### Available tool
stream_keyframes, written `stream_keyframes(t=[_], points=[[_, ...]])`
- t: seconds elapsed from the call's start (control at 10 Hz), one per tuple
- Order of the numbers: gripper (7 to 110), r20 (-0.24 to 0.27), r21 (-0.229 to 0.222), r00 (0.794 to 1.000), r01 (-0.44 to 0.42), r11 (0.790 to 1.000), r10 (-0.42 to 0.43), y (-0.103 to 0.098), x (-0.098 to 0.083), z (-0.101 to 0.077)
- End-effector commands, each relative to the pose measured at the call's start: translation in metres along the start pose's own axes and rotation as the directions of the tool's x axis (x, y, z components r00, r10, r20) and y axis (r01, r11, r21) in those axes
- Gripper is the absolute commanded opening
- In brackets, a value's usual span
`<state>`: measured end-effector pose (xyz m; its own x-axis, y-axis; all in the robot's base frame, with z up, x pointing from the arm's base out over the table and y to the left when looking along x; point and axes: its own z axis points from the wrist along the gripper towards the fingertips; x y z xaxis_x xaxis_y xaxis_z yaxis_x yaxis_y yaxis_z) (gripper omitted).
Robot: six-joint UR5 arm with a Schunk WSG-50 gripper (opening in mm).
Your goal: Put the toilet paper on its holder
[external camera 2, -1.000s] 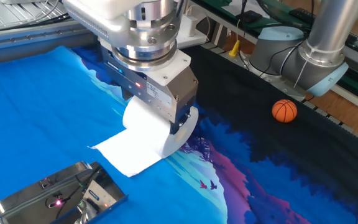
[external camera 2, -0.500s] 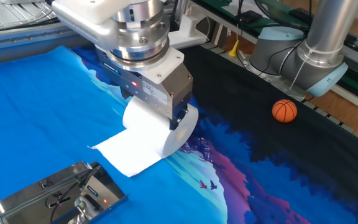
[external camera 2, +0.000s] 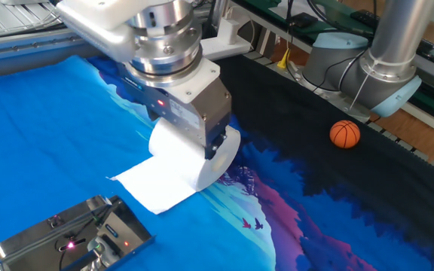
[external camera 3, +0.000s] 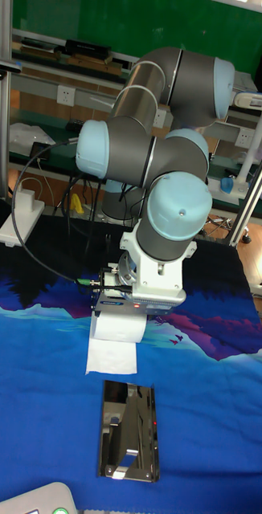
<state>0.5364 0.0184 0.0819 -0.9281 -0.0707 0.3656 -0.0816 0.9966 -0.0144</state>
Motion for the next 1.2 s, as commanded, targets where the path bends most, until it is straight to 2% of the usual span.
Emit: stream_keyframes(t=[0.0, 0.2, 0.5, 1.1], points=[[110, -0.014, -0.031, 0.999, -0.031, 0.999, 0.031, 0.005, -0.002, 0.002], [110, -0.016, -0.039, 1.0, -0.021, 0.999, 0.02, 0.006, -0.003, 0.002], [110, -0.022, -0.019, 1.0, -0.013, 1.0, 0.013, -0.003, -0.005, 0.007], [110, -0.035, -0.013, 0.999, 0.001, 1.0, -0.001, -0.005, -0.002, 0.008]])
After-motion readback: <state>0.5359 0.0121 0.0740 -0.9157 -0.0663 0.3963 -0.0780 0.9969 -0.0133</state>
